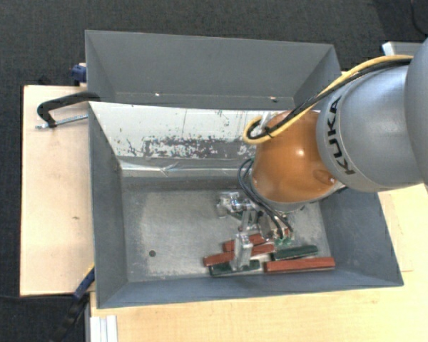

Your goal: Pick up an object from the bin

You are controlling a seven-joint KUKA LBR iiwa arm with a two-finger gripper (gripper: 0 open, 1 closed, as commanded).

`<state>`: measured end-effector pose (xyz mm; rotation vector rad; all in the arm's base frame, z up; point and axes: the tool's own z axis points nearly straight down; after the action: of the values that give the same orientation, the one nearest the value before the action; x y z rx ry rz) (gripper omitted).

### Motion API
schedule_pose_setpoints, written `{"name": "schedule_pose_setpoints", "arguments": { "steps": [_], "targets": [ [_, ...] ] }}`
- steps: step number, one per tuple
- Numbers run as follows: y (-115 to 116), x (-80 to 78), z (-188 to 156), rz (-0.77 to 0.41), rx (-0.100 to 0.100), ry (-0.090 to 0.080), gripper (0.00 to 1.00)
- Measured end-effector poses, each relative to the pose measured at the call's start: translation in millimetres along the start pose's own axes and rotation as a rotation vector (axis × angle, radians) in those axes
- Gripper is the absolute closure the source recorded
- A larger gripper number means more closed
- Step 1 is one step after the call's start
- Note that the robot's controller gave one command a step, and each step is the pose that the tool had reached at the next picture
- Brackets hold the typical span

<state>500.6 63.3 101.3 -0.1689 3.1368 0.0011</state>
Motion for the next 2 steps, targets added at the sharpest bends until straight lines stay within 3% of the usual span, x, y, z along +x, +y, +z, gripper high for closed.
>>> {"name": "schedule_pose_setpoints", "arguments": {
  "steps": [1, 2],
  "targets": [
    [-9.3, 2.5, 13.2, -0.293, 0.000, 0.000, 0.00],
    [-18.4, 3.6, 22.8, -0.351, 0.000, 0.000, 0.00]
  ]
}}
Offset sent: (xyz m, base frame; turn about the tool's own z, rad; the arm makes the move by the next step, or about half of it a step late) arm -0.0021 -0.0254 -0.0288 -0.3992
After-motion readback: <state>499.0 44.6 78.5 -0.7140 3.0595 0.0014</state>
